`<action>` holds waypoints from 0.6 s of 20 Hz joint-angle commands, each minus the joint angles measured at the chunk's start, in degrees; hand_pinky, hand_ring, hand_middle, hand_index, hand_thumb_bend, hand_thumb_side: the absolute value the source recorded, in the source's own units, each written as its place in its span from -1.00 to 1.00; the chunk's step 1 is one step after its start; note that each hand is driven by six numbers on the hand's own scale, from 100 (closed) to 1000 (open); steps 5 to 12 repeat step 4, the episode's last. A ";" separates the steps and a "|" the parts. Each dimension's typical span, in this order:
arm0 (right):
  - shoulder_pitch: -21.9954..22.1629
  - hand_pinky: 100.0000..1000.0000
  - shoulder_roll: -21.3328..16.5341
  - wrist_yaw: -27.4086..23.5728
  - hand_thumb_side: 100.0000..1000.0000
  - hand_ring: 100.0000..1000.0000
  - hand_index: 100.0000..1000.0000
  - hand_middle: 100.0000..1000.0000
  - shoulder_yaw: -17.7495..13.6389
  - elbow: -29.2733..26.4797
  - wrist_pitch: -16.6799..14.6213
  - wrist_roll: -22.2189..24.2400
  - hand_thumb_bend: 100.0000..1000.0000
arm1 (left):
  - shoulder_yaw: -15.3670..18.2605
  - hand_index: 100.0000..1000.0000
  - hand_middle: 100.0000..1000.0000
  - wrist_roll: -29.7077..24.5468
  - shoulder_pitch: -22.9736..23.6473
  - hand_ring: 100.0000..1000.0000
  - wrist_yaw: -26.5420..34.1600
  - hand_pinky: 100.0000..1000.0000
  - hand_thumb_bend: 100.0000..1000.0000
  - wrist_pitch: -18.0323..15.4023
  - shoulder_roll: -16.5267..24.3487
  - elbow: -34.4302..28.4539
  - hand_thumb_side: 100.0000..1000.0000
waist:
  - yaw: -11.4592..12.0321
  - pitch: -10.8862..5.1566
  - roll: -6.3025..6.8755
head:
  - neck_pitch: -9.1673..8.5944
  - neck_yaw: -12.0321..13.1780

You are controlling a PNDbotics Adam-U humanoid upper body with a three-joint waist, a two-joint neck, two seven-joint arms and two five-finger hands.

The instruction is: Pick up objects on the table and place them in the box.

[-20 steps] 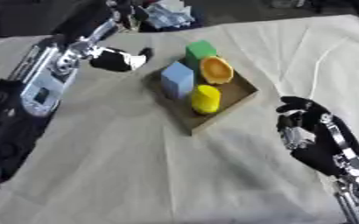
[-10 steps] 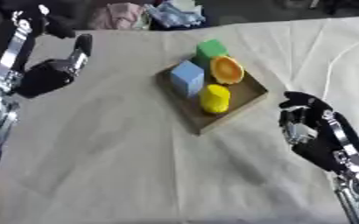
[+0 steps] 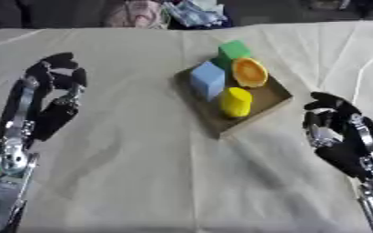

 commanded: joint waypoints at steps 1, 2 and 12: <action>-0.40 0.10 -0.59 0.31 -0.31 0.04 0.67 0.27 -0.55 -0.84 0.04 -0.59 -1.00 | 0.10 0.68 0.33 -0.21 -0.09 0.15 -0.21 0.28 -0.78 0.14 -0.55 0.00 0.16 | 0.04 -1.16 -0.20 | 0.28 0.26; -0.35 0.10 -0.60 0.31 -0.31 0.04 0.67 0.27 -0.56 -0.85 0.03 -0.64 -1.00 | -0.04 0.69 0.33 -0.09 -0.06 0.15 -0.07 0.28 -0.78 0.29 -0.82 0.32 0.16 | -0.05 -1.15 -0.18 | 0.28 0.29; -0.35 0.10 -0.49 0.39 -0.30 0.04 0.67 0.27 -0.75 -0.85 0.06 -0.87 -1.00 | -0.33 0.71 0.34 0.15 -0.16 0.16 0.16 0.28 -0.78 0.44 -1.29 0.80 0.18 | -0.21 -1.07 -0.13 | 0.28 0.26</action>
